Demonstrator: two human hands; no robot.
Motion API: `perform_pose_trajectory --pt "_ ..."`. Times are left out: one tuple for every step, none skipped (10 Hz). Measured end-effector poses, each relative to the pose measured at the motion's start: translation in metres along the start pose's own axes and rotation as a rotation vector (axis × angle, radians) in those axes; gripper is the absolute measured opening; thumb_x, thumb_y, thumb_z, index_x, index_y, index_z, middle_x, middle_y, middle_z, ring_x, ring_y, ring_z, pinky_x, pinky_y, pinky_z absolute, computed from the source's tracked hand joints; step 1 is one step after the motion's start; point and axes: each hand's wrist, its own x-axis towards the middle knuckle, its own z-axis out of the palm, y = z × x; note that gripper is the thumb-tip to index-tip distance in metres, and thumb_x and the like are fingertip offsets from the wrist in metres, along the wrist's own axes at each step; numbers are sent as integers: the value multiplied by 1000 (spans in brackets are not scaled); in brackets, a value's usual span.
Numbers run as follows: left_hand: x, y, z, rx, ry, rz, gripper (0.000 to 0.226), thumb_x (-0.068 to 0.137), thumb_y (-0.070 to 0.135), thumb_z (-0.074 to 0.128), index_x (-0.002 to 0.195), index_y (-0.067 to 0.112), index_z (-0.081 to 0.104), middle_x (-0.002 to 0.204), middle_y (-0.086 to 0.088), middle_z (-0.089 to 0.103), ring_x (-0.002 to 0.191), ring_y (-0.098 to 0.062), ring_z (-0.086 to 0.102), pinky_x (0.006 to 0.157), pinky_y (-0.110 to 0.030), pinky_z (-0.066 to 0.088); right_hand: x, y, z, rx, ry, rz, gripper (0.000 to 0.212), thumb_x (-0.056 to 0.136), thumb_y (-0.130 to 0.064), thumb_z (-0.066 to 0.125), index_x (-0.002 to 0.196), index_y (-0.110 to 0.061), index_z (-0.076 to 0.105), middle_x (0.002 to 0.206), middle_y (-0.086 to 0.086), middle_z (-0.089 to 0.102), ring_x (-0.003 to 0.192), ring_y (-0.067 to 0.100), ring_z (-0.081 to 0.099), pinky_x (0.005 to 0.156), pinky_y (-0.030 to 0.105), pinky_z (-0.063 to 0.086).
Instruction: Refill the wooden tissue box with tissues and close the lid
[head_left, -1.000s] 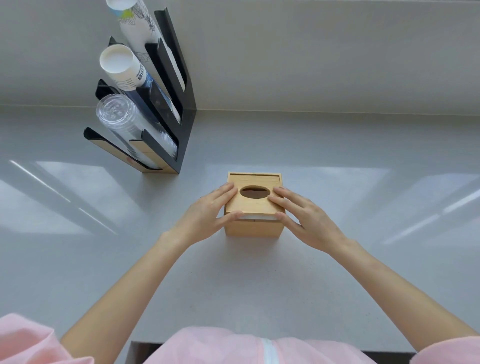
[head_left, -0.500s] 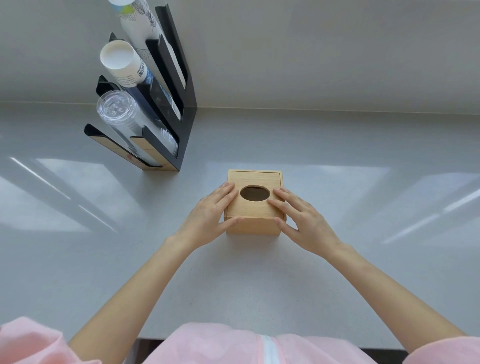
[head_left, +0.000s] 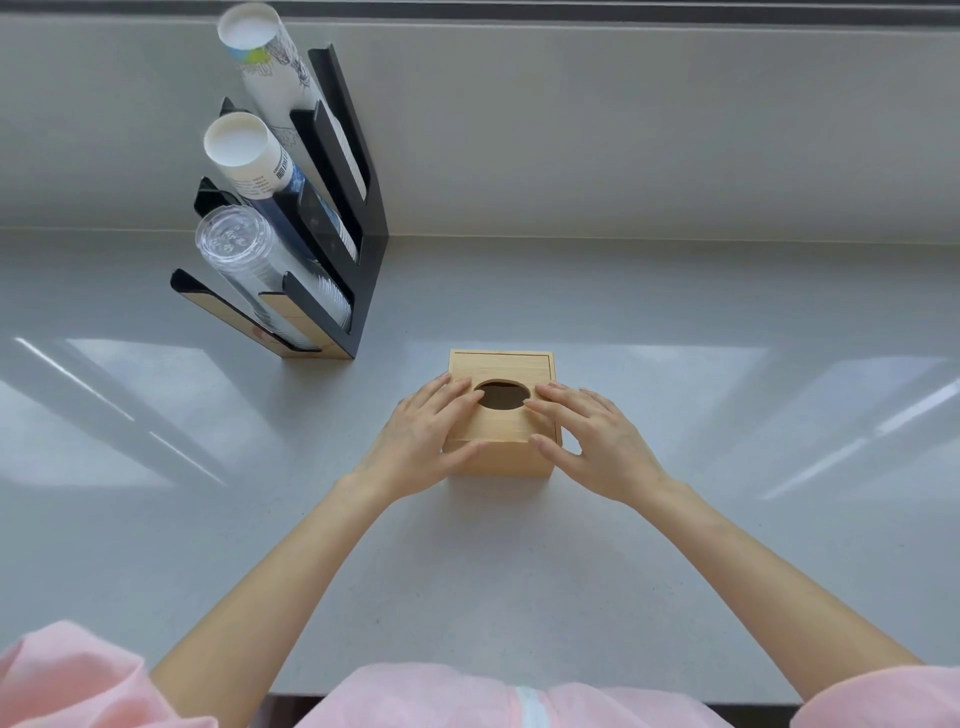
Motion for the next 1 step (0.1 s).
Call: perform_pose_trajectory --pt "7 1 -4 17 6 -33 59 87 41 52 138 19 35 151 -1 30 143 -18 16 111 -39 21 5 -1 -5 -6 -64 42 45 93 -40 46 135 -27 44 149 -6 38 141 9 24 116 29 10"
